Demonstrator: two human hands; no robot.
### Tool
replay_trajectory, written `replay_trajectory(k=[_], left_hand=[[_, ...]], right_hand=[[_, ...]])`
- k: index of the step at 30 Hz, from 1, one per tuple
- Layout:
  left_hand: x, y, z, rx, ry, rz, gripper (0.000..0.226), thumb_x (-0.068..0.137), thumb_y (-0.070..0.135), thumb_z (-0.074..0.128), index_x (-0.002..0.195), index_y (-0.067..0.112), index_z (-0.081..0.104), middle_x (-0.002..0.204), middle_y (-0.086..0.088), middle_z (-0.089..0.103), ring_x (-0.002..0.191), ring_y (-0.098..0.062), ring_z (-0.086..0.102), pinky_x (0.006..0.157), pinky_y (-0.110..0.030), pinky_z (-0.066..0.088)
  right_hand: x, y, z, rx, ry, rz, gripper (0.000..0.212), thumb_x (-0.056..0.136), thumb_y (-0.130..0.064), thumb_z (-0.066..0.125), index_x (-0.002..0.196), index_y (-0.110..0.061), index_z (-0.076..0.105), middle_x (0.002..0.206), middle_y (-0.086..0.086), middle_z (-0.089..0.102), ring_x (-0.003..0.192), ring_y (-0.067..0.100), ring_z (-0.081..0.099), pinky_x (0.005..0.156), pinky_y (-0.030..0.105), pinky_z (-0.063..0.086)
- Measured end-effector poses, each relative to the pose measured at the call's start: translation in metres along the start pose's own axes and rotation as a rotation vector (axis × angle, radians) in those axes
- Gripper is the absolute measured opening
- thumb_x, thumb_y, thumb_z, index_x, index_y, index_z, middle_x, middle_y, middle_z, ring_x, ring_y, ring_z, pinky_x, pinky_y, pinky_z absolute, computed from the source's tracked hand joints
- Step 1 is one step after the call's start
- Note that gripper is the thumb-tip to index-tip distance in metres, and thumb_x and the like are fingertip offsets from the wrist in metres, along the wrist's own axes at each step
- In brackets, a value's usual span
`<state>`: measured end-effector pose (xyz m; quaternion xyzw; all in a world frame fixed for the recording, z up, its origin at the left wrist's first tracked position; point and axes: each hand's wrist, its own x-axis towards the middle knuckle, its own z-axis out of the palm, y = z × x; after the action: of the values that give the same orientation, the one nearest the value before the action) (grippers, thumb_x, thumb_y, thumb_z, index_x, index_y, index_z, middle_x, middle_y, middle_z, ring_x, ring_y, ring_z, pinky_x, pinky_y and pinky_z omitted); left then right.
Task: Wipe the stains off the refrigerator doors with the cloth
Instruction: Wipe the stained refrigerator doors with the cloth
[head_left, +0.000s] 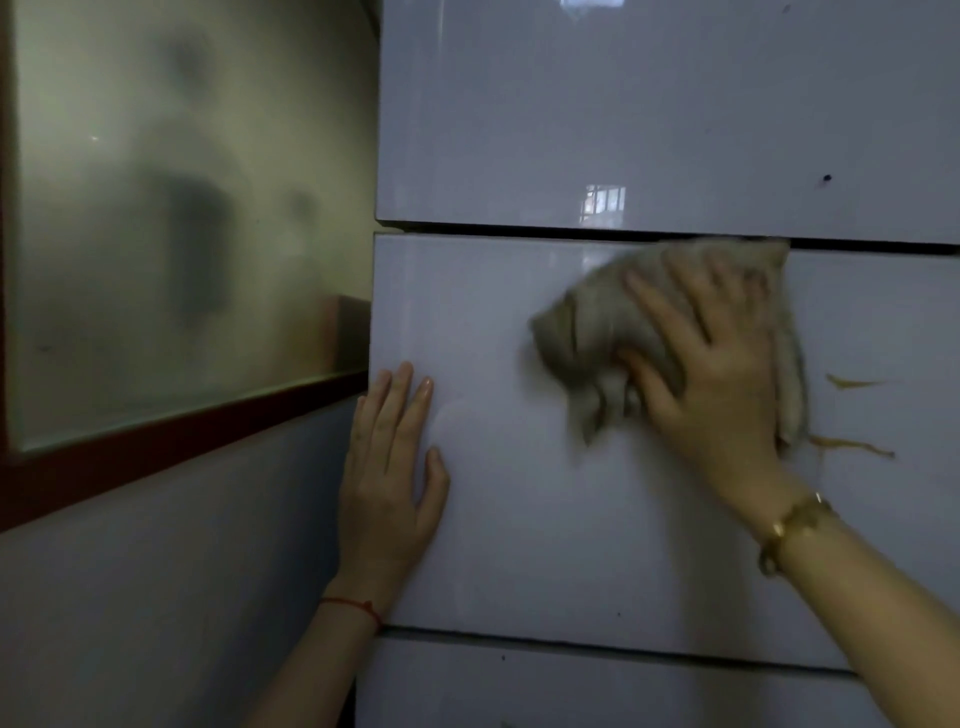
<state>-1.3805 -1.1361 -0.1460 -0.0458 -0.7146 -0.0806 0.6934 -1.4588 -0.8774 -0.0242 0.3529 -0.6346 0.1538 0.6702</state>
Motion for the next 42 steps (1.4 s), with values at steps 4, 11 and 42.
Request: replay_trajectory(k=[4,11,42], left_hand=[[0.000,0.001,-0.001,0.003,-0.008,-0.003,0.056,0.100,0.020,0.043,0.155,0.015,0.032,0.166,0.001,0.025,0.157,-0.022,0.020,0.129,-0.042,0.020],[0.002,0.003,-0.003,0.011,0.013,0.014,0.053,0.101,0.020,0.042,0.152,0.008,0.037,0.164,-0.006,0.029,0.156,-0.023,0.021,0.130,-0.038,0.016],[0.023,0.049,0.021,0.123,-0.007,0.129,0.057,0.099,0.022,0.044,0.153,0.007,0.035,0.163,-0.013,0.030,0.155,-0.029,0.023,0.131,-0.044,0.013]], right_hand=[[0.002,-0.020,0.009,0.013,0.018,0.023,0.049,0.098,-0.036,0.055,0.144,-0.020,0.050,0.153,0.015,0.043,0.145,0.040,0.033,0.123,0.057,0.020],[-0.119,-0.023,-0.012,0.012,-0.190,-0.196,0.050,0.096,-0.032,0.049,0.145,-0.026,0.046,0.156,0.006,0.040,0.149,0.030,0.029,0.121,0.056,0.024],[-0.156,0.019,-0.024,-0.031,-0.088,0.089,0.048,0.100,-0.036,0.047,0.147,-0.026,0.042,0.160,0.007,0.033,0.150,0.034,0.025,0.123,0.057,0.020]])
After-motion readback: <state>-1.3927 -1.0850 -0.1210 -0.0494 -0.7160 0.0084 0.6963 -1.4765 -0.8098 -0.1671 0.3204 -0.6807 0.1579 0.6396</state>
